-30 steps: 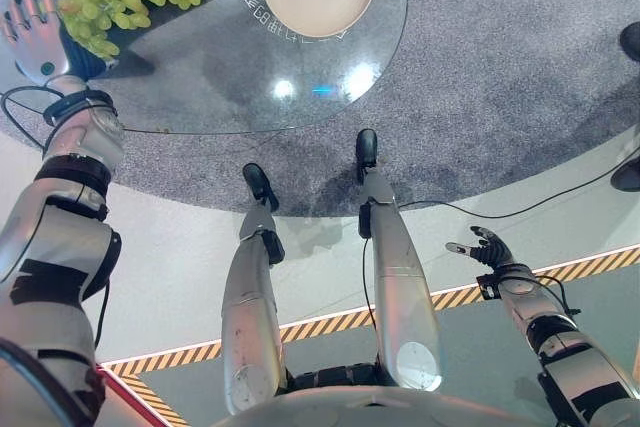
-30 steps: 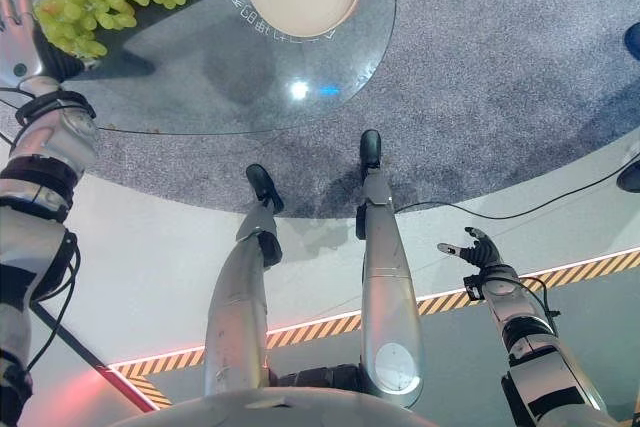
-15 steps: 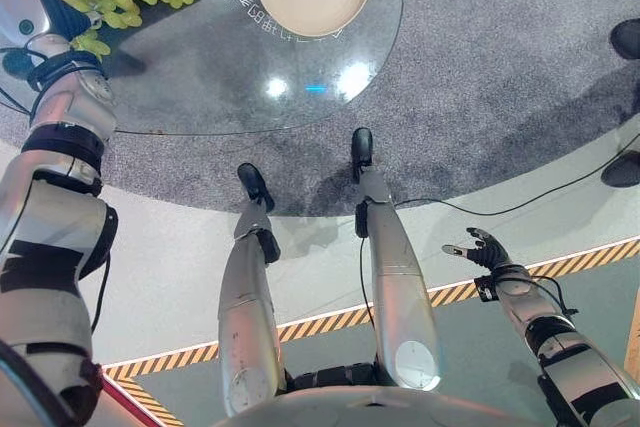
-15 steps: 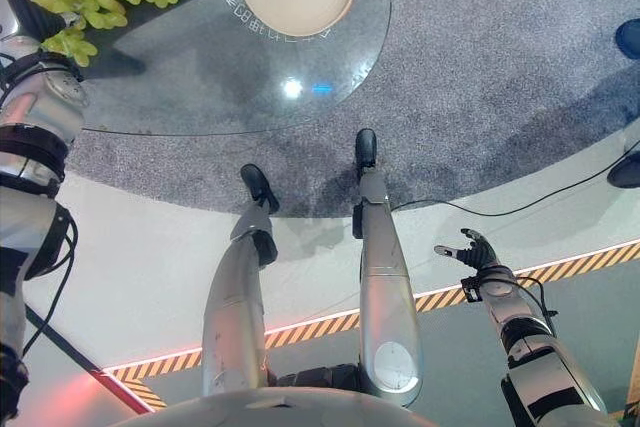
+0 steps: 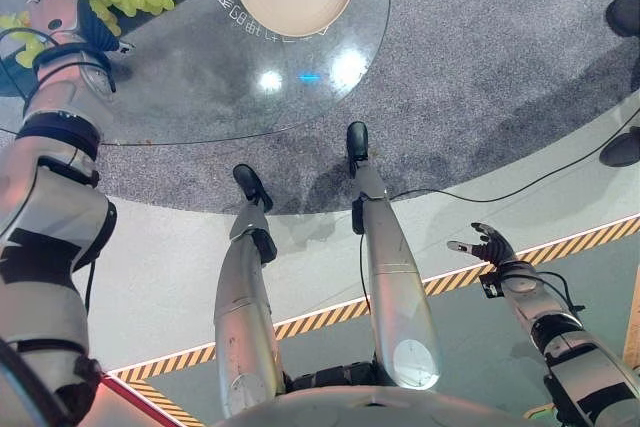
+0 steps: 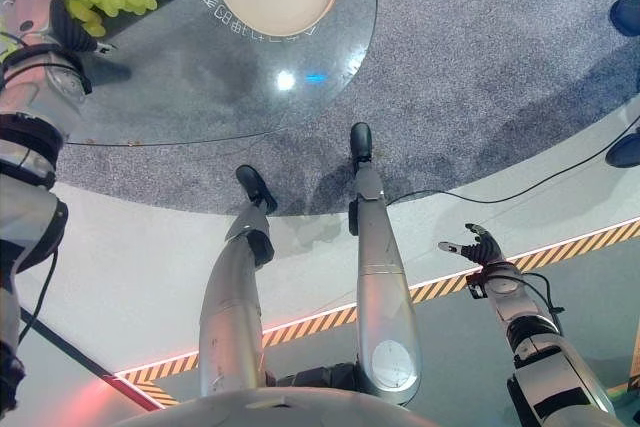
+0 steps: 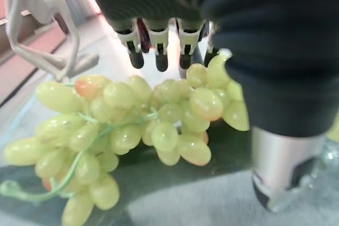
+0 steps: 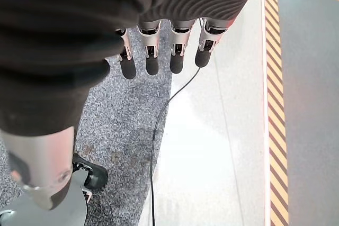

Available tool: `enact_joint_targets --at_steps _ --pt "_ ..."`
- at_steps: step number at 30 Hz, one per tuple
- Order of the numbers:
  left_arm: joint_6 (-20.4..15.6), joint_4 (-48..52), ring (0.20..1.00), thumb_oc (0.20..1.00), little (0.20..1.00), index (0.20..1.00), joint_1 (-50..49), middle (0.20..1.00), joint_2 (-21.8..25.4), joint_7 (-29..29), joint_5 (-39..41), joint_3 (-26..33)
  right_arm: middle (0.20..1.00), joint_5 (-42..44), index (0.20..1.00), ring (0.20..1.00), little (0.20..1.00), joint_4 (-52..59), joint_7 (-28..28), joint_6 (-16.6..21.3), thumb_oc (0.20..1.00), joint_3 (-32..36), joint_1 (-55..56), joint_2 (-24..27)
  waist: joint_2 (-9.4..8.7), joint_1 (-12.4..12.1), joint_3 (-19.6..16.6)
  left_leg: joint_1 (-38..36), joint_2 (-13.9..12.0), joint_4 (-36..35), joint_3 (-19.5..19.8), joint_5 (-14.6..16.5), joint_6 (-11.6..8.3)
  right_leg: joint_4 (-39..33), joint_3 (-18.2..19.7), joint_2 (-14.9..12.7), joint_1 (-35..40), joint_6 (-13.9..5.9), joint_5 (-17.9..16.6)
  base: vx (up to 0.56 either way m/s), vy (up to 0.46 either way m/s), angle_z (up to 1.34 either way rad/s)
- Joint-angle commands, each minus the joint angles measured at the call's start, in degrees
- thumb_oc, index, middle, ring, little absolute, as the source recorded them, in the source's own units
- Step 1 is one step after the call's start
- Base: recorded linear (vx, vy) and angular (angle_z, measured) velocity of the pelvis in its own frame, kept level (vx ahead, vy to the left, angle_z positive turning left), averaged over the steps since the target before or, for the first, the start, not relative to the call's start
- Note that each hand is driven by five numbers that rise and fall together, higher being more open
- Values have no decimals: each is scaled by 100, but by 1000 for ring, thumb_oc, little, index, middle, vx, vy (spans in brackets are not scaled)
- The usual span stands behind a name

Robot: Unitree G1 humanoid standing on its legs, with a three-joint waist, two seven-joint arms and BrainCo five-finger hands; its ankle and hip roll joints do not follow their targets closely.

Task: Pick up fruits into the plate

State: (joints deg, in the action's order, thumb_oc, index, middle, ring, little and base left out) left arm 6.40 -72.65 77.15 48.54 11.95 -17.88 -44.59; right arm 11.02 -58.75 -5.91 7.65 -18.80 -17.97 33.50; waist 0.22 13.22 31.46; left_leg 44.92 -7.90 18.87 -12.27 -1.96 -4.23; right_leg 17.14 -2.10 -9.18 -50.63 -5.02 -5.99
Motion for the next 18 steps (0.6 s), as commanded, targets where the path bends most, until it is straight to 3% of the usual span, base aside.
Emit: enact_joint_targets --at_steps 1,8,18 --pt "358 -321 1000 1000 1000 1000 -73 1000 366 -757 15 -196 1000 -16 1000 1000 1000 249 -61 -82 1000 -76 517 387 -134 104 -167 297 419 617 28 719 43 307 58 377 17 -32 590 0 0 0" --pt "817 -573 1000 1000 1000 1000 -177 1000 360 -960 55 -139 1000 103 1000 1000 1000 499 -75 -48 1000 -70 498 430 -192 119 -167 374 410 640 68 743 40 194 77 372 -29 -42 518 1 -4 0" --pt "1333 -1094 1000 1000 1000 1000 -223 1000 212 95 -340 207 1000 470 1000 1000 1000 785 -93 111 1000 -188 287 378 -459 81 -167 554 335 693 240 766 11 166 38 463 -103 -20 488 1 -64 -1"
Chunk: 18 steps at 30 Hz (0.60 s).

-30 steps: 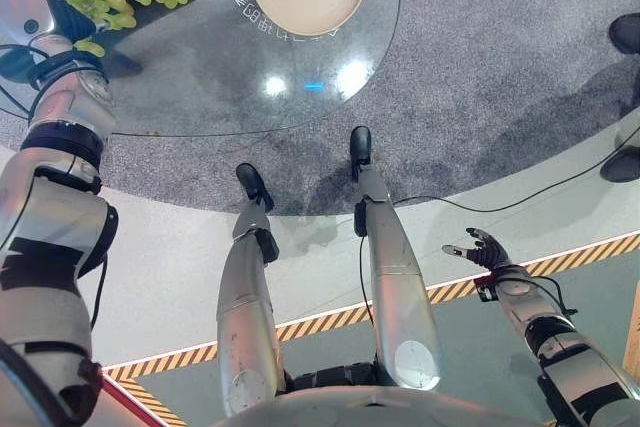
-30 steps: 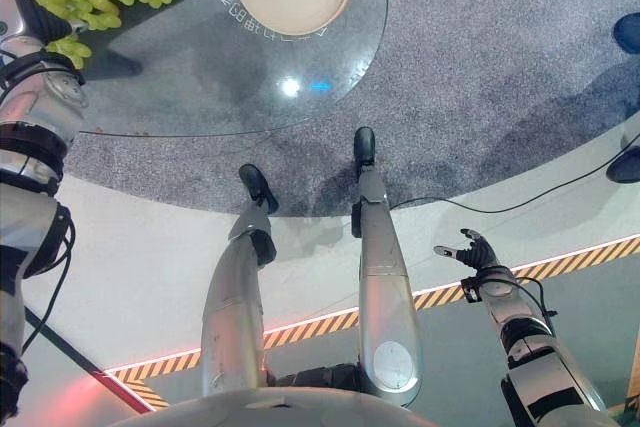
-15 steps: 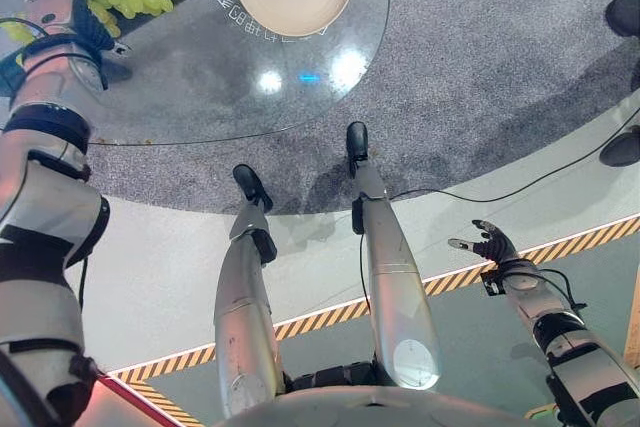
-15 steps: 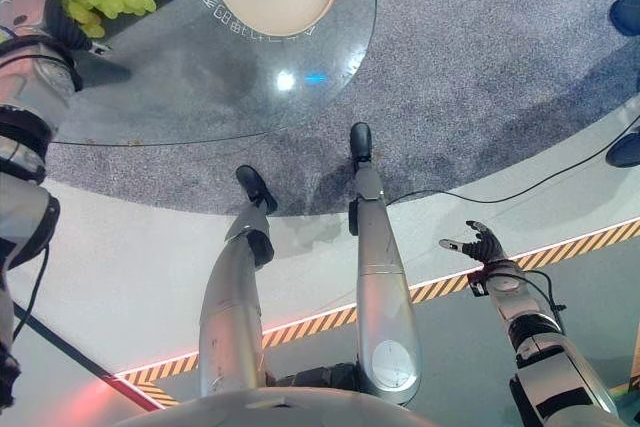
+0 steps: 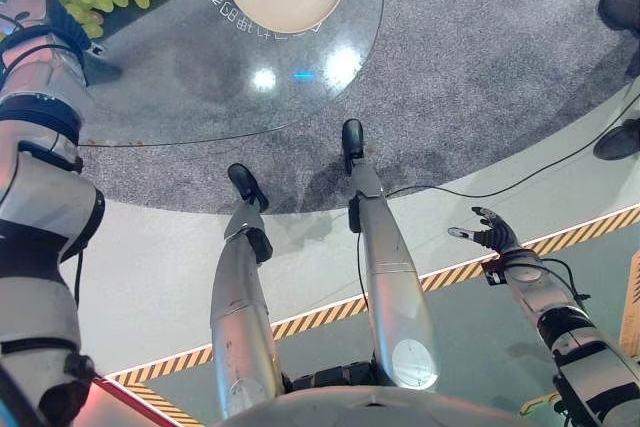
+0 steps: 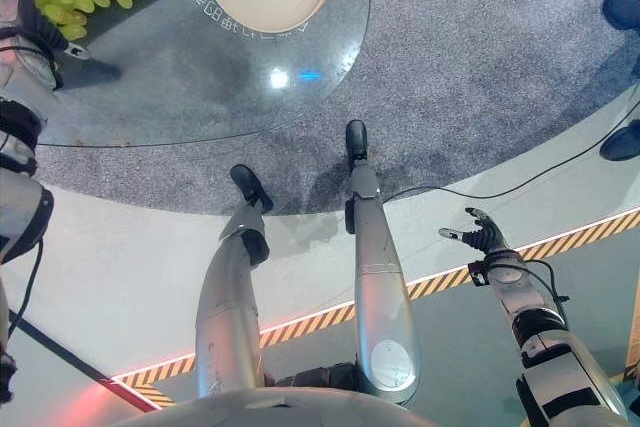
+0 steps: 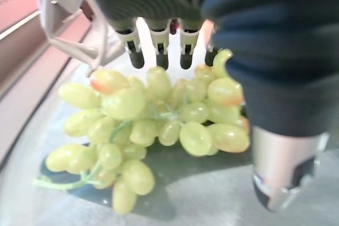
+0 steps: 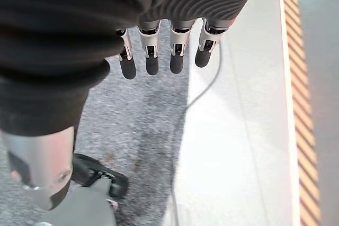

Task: Pick up fruits into the plate

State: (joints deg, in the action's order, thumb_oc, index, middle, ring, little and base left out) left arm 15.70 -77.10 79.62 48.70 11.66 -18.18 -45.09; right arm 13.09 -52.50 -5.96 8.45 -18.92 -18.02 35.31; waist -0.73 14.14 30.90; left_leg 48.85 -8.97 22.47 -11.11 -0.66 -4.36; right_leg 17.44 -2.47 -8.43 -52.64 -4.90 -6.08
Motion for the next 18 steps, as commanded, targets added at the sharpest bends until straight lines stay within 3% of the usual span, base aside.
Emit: enact_joint_targets --at_steps 1,3,4,5,6,18 --pt "413 -657 1000 1000 1000 1000 -471 1000 194 134 -331 266 1000 272 1000 1000 1000 163 -92 41 1000 -179 284 198 -372 -11 -110 164 440 330 128 636 23 132 74 392 97 -31 494 -5 -49 1" --pt "468 -731 1000 1000 1000 1000 -496 1000 167 246 -375 316 1000 335 1000 1000 1000 186 -119 73 1000 -215 194 193 -430 -19 -110 198 435 322 174 634 12 114 77 423 76 -22 469 -7 -72 3" --pt "472 -768 718 718 718 718 -532 718 140 393 -391 403 1000 408 1000 1000 1000 278 -183 40 1000 -256 114 176 -504 -29 -110 231 428 301 214 635 5 78 79 462 68 -12 451 -12 -91 1" --pt "482 -768 545 545 545 545 -530 545 133 412 -383 408 1000 427 1000 1000 1000 282 -186 40 1000 -263 98 172 -514 -32 -110 236 425 298 221 635 5 79 78 468 64 -11 449 -18 -106 -5" --pt "438 -764 200 200 200 200 -546 200 114 521 -379 440 1000 489 1000 1000 1000 322 -181 15 1000 -272 55 167 -558 -45 -110 263 421 306 253 646 -1 84 69 481 54 -15 448 -10 -57 -8" --pt "353 -687 200 200 200 200 -790 200 42 688 -149 565 1000 517 1000 1000 1000 620 -248 77 1000 -331 38 147 -653 -58 -110 152 432 196 275 630 -26 -37 34 508 187 -31 424 -2 -7 -1"
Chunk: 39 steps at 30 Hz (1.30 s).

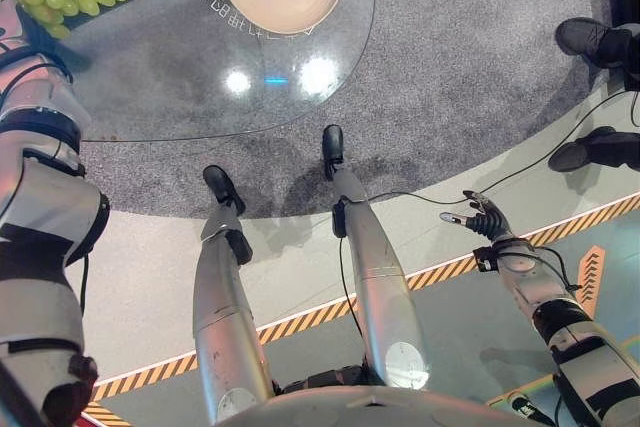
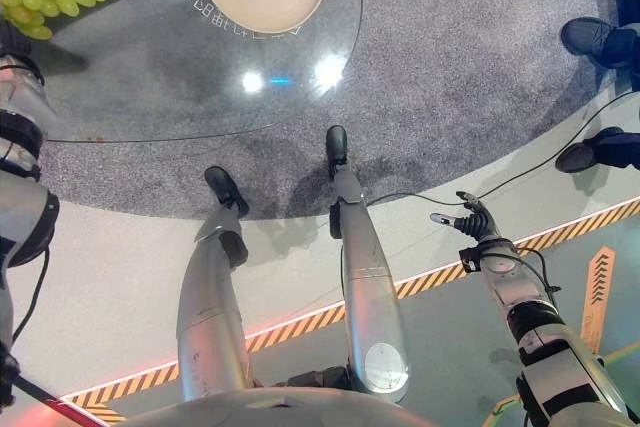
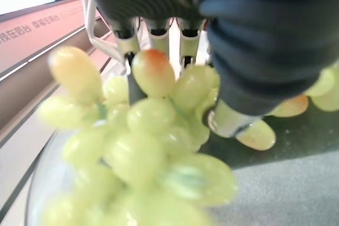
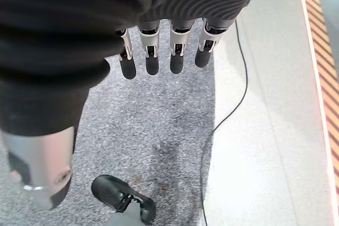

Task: Pick up fruits into the plate

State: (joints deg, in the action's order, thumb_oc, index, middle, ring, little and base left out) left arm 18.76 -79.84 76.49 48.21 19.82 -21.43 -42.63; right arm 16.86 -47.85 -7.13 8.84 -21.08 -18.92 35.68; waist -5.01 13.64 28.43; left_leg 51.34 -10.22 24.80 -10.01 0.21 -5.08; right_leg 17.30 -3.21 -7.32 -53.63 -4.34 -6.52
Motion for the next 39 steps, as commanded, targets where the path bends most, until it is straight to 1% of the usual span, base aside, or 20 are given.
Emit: enact_joint_targets --at_steps 1,3,4,5,6,7,8,9,12,14,15,16,18,20,22,24,25,29,33,39 --pt "-9 -419 200 200 200 200 -476 200 104 -74 216 331 1000 135 1000 1000 1000 198 -135 28 1000 -106 134 118 -226 -3 136 -118 555 -52 160 538 38 -35 105 397 304 -86 466 0 0 0" --pt "-107 -395 200 200 200 200 -494 200 109 34 274 343 1000 162 1000 1000 1000 242 -146 42 1000 -101 152 137 -224 -10 136 -147 559 -64 155 531 39 -44 99 396 334 -81 468 -47 -11 0" --pt "-136 -383 200 200 200 200 -456 200 125 67 302 349 1000 171 1000 1000 1000 263 -149 45 1000 -80 118 149 -251 21 136 -38 591 -132 85 307 81 -110 96 359 223 -45 283 0 0 0" --pt "-205 -365 200 200 200 200 -508 200 114 173 367 343 1000 184 1000 1000 1000 284 -162 51 1000 -96 161 147 -226 -12 136 -187 572 -107 148 512 39 -68 95 401 368 -78 467 0 0 0" --pt "-245 -339 200 200 200 200 -526 200 107 272 407 367 1000 188 1000 1000 1000 306 -170 63 1000 -94 167 141 -230 -16 136 -203 577 -127 148 505 41 -72 91 408 380 -76 470 0 0 0" --pt "-265 -313 200 200 200 200 -498 200 108 341 452 392 1000 180 1000 1000 1000 329 -185 65 1000 -83 132 133 -258 10 136 -96 602 -189 76 289 81 -134 88 377 272 -42 289 -32 1 -1" --pt "-324 -267 200 200 200 200 -554 200 96 446 535 413 1000 182 1000 1000 1000 343 -193 90 1000 -111 174 112 -236 -28 136 -242 581 -165 140 488 39 -89 80 413 416 -78 469 -96 -13 0" --pt "-362 -240 200 200 200 200 -525 200 106 507 566 441 1000 182 1000 1000 1000 364 -198 98 1000 -94 152 114 -262 -3 136 -134 607 -225 71 273 79 -150 78 380 306 -44 289 -37 -2 1" --pt "-908 50 200 200 200 200 -562 200 112 888 1299 726 1000 168 1000 1000 1000 563 -297 130 1000 -160 255 -7 -282 -46 136 -300 606 -372 54 224 67 -249 37 373 468 -71 287 -74 -48 0" --pt "-1023 142 200 200 200 200 -582 200 110 967 1420 788 1000 178 1000 1000 1000 644 -362 124 1000 -185 298 -37 -277 -58 136 -347 605 -401 47 217 62 -252 21 364 506 -76 296 -39 -39 2" --pt "-1283 249 200 200 200 200 -637 200 98 1109 1725 878 1000 180 1000 1000 1000 733 -415 135 1000 -188 356 -67 -252 -71 136 -410 614 -429 39 210 58 -230 2 357 547 -78 321 -37 -11 3" --pt "-1406 302 200 200 200 200 -660 200 79 1143 1816 927 1000 169 1000 1000 1000 761 -434 124 1000 -188 368 -81 -235 -76 136 -445 620 -446 34 209 56 -222 -7 353 570 -80 336 -46 11 1" --pt "-2159 736 200 200 200 200 -851 200 -88 1006 2565 1191 1000 8 1000 1000 1000 956 -415 25 1000 -135 493 -118 -130 -107 136 -703 669 -585 -13 170 52 -234 -69 305 760 -102 395 -40 36 1" --pt "-2407 989 200 200 200 200 -1013 200 -273 976 2932 1394 1000 -46 1000 1000 1000 1017 -436 -48 1000 -126 561 -157 -63 -138 136 -851 705 -665 -24 143 37 -264 -110 256 903 -114 425 -30 51 6" --pt "-2853 1296 200 200 200 200 -1329 200 -565 951 3649 1714 1000 -210 1000 1000 1000 1024 -436 -42 1000 -102 656 -267 41 -201 136 -1167 764 -830 -18 97 20 -285 -157 199 1212 -148 492 -36 43 9" --pt "-3005 1503 200 200 200 200 -1528 200 -713 913 3857 1874 1000 -304 1000 1000 1000 1080 -474 -68 1000 -118 701 -335 72 -237 136 -1344 783 -897 -32 100 16 -316 -196 155 1393 -167 526 -20 -10 7" --pt "-3184 1610 200 200 200 200 -1666 200 -802 886 3975 1990 1000 -341 1000 1000 1000 1134 -485 -82 1000 -113 743 -384 86 -261 136 -1452 785 -944 -28 98 10 -322 -222 129 1493 -181 550 -13 -43 11" --pt "-3404 2183 200 200 200 200 -2140 200 -968 824 4260 2375 1000 -500 1000 1000 1000 1279 -478 -178 1000 -110 897 -545 102 -374 136 -2072 793 -1195 -37 116 -4 -493 -329 29 2087 -244 592 -2 -60 9" --pt "-3591 2619 200 200 200 200 -2583 200 -1025 711 4305 2676 1000 -594 1000 1000 1000 1245 -395 -102 1000 -47 1012 -611 140 -467 136 -2668 752 -1384 -66 139 -1 -612 -431 -50 2649 -275 633 25 -47 1" --pt "-3663 3334 200 200 200 200 -3223 200 -952 509 4518 3039 1000 -627 1000 1000 1000 1340 -168 44 1000 134 1234 -628 215 -565 42 -3400 704 -1595 -84 171 7 -767 -534 -139 3414 -288 728 40 -25 5"
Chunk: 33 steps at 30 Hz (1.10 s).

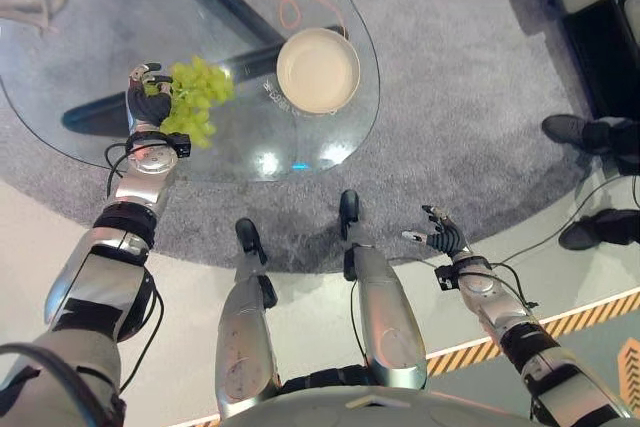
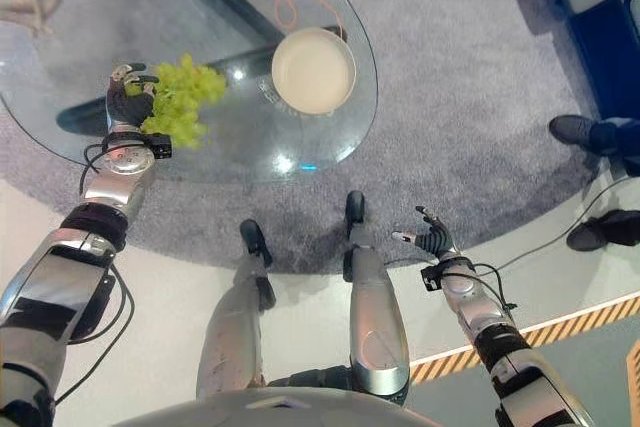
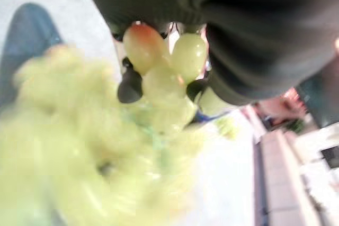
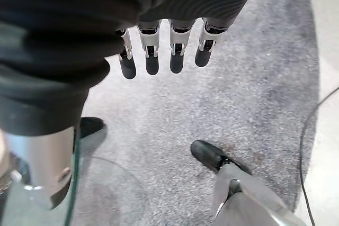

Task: Pick up fruits into the plate

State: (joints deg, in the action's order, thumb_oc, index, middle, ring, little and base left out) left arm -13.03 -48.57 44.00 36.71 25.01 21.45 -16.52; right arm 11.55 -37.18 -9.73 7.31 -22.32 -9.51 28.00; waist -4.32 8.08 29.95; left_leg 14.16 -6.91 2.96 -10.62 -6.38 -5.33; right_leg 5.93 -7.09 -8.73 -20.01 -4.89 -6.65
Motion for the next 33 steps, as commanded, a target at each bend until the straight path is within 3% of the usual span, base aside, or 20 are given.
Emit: enact_joint_targets --at_steps 1,9,28,32,33 --pt "-490 424 200 200 200 200 -162 200 184 -60 239 506 1000 -26 1000 1000 1000 365 196 276 1000 302 373 133 168 -31 -204 157 361 515 -23 843 33 294 -177 -9 231 -224 760 45 -41 2" --pt "-406 971 200 200 200 200 -961 200 35 -107 -280 669 1000 89 1000 1000 1000 818 409 403 1000 503 558 14 250 -85 -602 -260 284 324 -57 813 5 38 -291 -57 752 -195 772 64 -18 3" --pt "-305 856 200 200 200 200 -453 200 205 50 -521 368 1000 298 1000 1000 1000 1207 247 368 1000 325 213 251 275 -48 -392 -182 287 321 -142 812 36 44 -267 -29 661 -133 805 -21 5 -2" --pt "-117 749 200 200 200 200 -374 200 229 62 -426 370 1000 336 1000 1000 1000 1155 220 311 1000 313 166 286 264 -32 -355 -137 273 367 -159 818 30 67 -258 -36 616 -129 804 0 0 0" --pt "-6 646 787 787 787 787 -326 787 222 37 -482 362 1000 331 1000 1000 1000 1121 191 249 1000 294 139 292 257 -22 -333 -115 268 391 -166 822 26 82 -254 -37 591 -130 800 0 0 0"
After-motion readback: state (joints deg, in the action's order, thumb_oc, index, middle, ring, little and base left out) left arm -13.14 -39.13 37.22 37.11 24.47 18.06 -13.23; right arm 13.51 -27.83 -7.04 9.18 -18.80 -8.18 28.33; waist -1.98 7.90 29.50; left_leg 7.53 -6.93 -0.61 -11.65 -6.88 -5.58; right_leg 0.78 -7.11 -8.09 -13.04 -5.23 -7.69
